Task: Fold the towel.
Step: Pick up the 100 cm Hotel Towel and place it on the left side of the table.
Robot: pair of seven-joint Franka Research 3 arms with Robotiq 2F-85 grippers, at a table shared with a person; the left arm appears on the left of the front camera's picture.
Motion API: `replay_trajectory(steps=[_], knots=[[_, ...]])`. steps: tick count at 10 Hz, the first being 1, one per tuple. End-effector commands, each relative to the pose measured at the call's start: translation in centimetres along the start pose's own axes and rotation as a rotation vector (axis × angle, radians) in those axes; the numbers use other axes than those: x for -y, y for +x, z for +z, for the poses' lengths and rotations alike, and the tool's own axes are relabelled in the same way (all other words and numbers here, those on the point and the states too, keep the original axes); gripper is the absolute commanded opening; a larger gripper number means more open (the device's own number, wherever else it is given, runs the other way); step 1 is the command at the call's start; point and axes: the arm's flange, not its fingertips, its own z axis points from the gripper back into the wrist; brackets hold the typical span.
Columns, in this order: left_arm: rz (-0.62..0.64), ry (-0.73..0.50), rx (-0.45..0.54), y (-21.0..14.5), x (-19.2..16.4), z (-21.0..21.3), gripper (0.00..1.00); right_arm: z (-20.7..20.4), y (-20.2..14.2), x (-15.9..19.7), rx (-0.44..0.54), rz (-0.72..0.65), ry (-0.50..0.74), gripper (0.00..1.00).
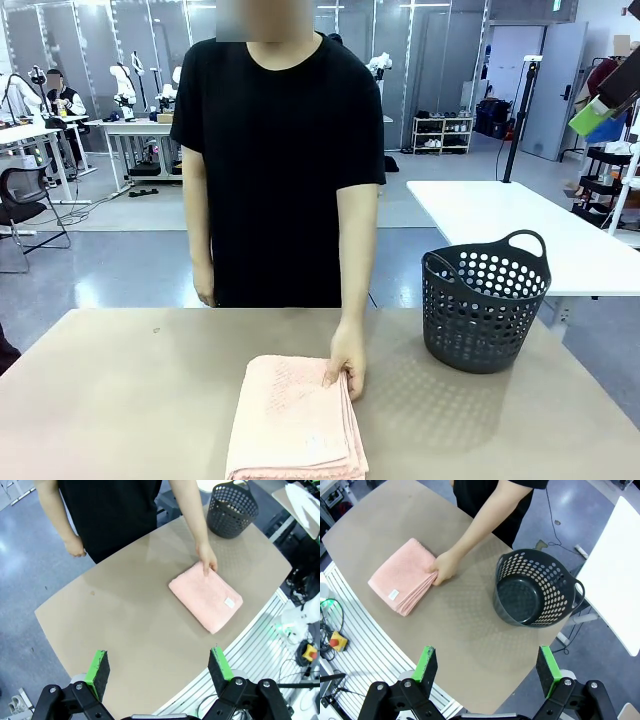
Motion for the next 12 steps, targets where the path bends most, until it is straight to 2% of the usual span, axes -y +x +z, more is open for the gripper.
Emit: replay_trajectory(steps=[1, 12], knots=[[-0.004, -0.007, -0.009, 0.02, 0.21, 0.33, 1.00, 0.29, -0.03, 0.02, -0.008, 0.001, 0.005, 1.00], [-0.004, -0.007, -0.009, 0.02, 0.21, 0.33, 1.00, 0.29, -0.03, 0.02, -0.008, 0.001, 0.005, 1.00]])
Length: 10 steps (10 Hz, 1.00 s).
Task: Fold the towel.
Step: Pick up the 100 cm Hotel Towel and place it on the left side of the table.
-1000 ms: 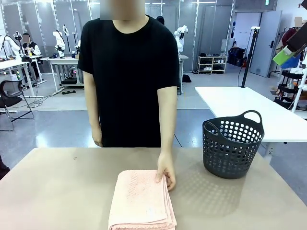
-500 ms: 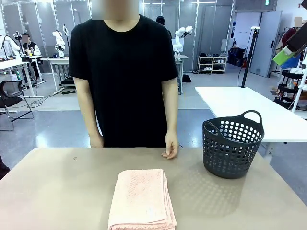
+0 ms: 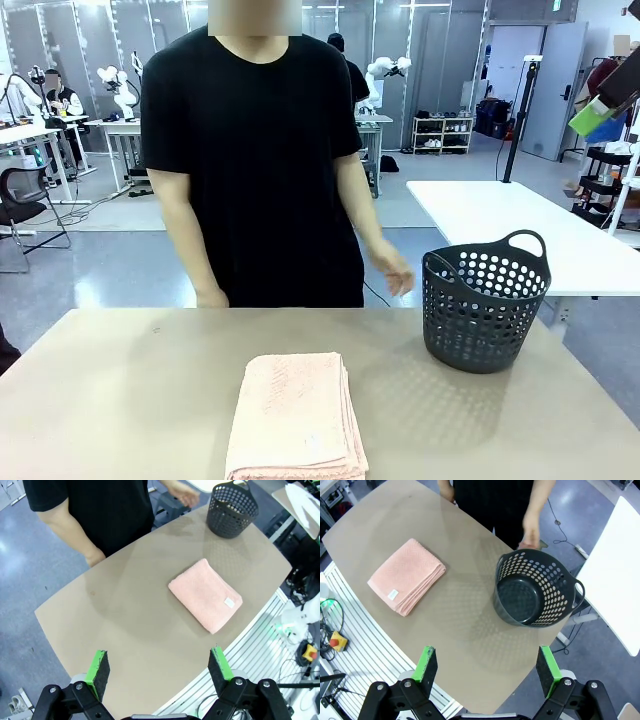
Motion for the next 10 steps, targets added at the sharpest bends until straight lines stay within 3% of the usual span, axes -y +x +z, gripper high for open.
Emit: replay_trajectory(steps=[1, 4, 8, 10], knots=[[-0.004, -0.007, -0.009, 0.0, 0.2, 0.3, 1.00, 0.3, 0.0, 0.0, -0.008, 0.001, 0.005, 1.00], [0.000, 0.000, 0.000, 0.0, 0.0, 0.0, 1.00, 0.3, 0.0, 0.0, -0.008, 0.001, 0.005, 1.00], [0.154, -0.206, -0.064, 2.0, -2.7, -14.1, 1.00, 0.3, 0.0, 0.0, -0.008, 0.001, 0.005, 1.00], [0.225, -0.310, -0.045, 0.8, -4.2, -19.4, 1.00, 0.3, 0.0, 0.0, -0.008, 0.001, 0.005, 1.00]])
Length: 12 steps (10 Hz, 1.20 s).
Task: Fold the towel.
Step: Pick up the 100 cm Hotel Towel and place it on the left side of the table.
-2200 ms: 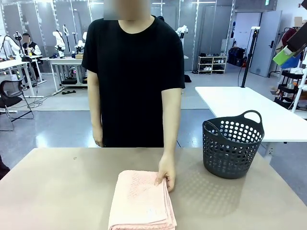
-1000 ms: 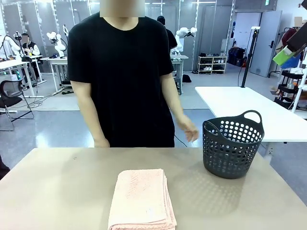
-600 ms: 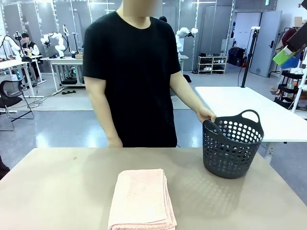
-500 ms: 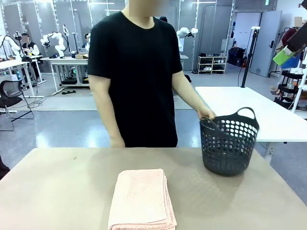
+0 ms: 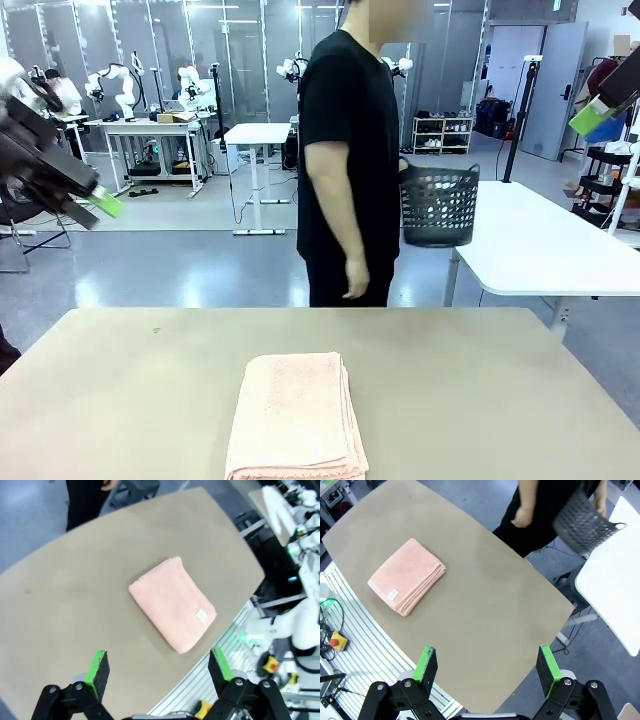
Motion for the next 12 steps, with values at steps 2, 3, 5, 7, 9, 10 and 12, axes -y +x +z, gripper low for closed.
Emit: replay_trajectory(steps=[2, 3, 5, 7, 9, 10, 12], knots=[[0.121, -0.074, 0.053, -1.2, -4.1, -5.0, 1.00, 0.3, 0.0, 0.0, -0.008, 0.001, 0.004, 1.00], [0.164, -0.122, 0.014, -1.8, -5.7, -7.2, 1.00, 0.3, 0.0, 0.0, -0.008, 0.001, 0.004, 1.00], [0.246, -0.194, 0.019, -3.3, -7.4, -10.5, 1.00, 0.3, 0.0, 0.0, -0.008, 0.001, 0.004, 1.00], [0.311, -0.291, -0.010, -5.0, -9.0, -14.6, 1.00, 0.3, 0.0, 0.0, -0.008, 0.001, 0.004, 1.00], [0.350, -0.282, -0.009, -6.6, -9.9, -18.1, 1.00, 0.3, 0.0, 0.0, -0.008, 0.001, 0.004, 1.00], [0.371, -0.278, 0.017, -7.5, -10.2, -19.4, 1.00, 0.3, 0.0, 0.0, -0.008, 0.001, 0.004, 1.00], [0.419, -0.324, 0.043, -8.9, -10.5, -23.0, 1.00, 0.3, 0.0, 0.0, -0.008, 0.001, 0.004, 1.00]])
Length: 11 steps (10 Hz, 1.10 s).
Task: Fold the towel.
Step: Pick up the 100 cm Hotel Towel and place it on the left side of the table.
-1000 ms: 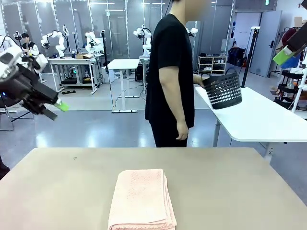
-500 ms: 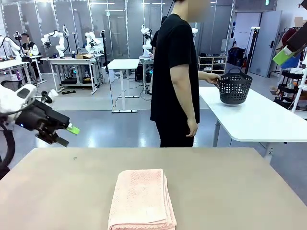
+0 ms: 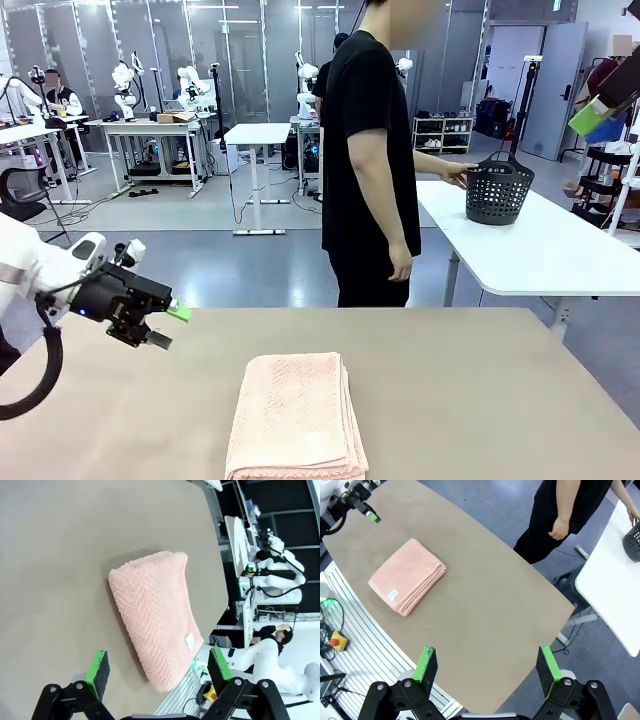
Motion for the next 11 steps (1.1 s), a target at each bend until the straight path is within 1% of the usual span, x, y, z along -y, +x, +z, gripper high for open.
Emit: replay_trajectory(steps=[1, 2, 3, 6, 8, 11], knots=[[0.019, -0.021, 0.037, -0.8, -1.3, -3.1, 1.00, 0.3, -0.1, 0.1, -0.008, 0.000, 0.003, 1.00], [0.038, -0.023, 0.045, -1.2, -1.5, -4.5, 1.00, 0.3, -0.1, 0.1, -0.008, 0.000, 0.003, 1.00], [0.060, -0.026, 0.031, -1.7, -1.6, -5.9, 1.00, 0.3, -0.1, 0.1, -0.008, 0.000, 0.003, 1.00], [0.097, 0.008, 0.092, -2.5, -1.7, -7.7, 1.00, 0.3, -0.1, 0.1, -0.008, 0.000, 0.003, 1.00], [0.115, -0.002, 0.079, -2.5, -2.3, -10.0, 1.00, 0.3, -0.1, 0.1, -0.008, 0.000, 0.003, 1.00], [0.127, -0.027, 0.077, -2.7, -3.4, -12.0, 1.00, 0.3, -0.1, 0.1, -0.008, 0.000, 0.003, 1.00]])
